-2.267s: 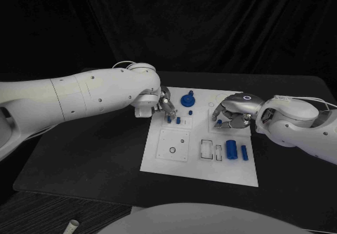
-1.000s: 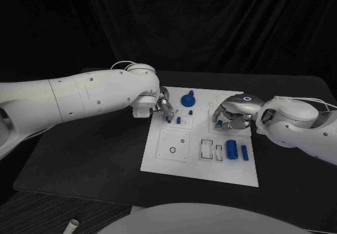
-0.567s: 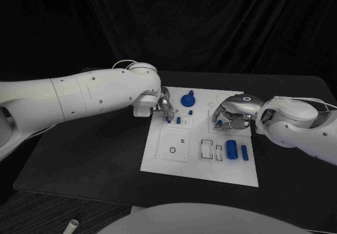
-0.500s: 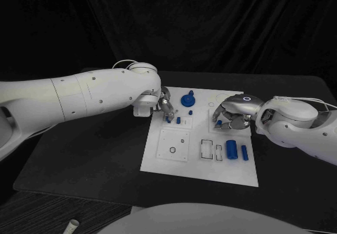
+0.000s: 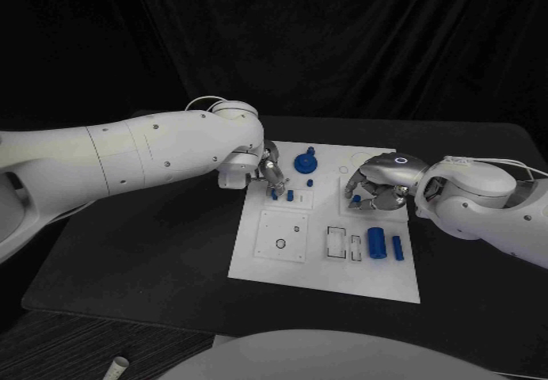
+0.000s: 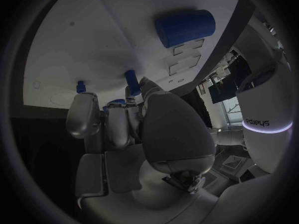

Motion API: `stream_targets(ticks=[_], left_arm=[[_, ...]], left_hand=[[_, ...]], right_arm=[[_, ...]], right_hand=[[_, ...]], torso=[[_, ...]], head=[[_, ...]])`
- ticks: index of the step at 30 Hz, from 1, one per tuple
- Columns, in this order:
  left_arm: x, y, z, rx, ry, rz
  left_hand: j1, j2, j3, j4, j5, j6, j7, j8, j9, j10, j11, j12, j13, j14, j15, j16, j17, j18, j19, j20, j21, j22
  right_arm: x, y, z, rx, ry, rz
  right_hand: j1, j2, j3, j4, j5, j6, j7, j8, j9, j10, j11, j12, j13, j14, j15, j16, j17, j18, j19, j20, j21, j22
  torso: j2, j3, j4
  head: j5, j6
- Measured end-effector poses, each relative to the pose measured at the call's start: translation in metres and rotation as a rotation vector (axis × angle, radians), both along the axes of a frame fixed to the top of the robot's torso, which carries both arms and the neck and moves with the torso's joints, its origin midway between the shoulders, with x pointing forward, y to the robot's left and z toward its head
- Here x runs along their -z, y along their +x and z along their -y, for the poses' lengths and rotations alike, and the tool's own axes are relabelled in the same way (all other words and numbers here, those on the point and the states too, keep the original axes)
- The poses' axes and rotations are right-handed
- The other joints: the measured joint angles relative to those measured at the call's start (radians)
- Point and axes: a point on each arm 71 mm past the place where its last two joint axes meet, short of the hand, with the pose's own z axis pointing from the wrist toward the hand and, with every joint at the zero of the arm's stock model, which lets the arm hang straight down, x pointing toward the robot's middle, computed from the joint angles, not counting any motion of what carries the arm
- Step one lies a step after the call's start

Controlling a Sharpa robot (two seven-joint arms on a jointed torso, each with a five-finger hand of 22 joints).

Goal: Assemble the parts on the task board

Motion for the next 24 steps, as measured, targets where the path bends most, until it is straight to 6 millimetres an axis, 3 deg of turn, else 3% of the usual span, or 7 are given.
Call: stream_targets(ticks=[24], left_arm=[[-0.0006,0.0020,0.0051,0.024,-0.020,0.001]], left_hand=[[0.001,0.001,0.003,0.003,-0.021,0.000,0.000,0.005,-0.013,0.000,0.000,0.000,0.000,0.000,0.000,0.000,0.000,0.000,0.000,0.000,-0.004,0.000]], right_arm=[[0.0003,0.0002,0.0000,0.001,-0.001,-0.001]], right_hand=[[0.012,0.001,0.006,-0.006,0.004,0.000,0.000,0.000,-0.001,-0.004,0.004,-0.007,0.001,0.000,0.000,-0.010,-0.010,0.000,0.000,0.000,-0.012,0.000]], torso=[[0.000,-0.0003,0.0008]], head=[[0.000,0.000]])
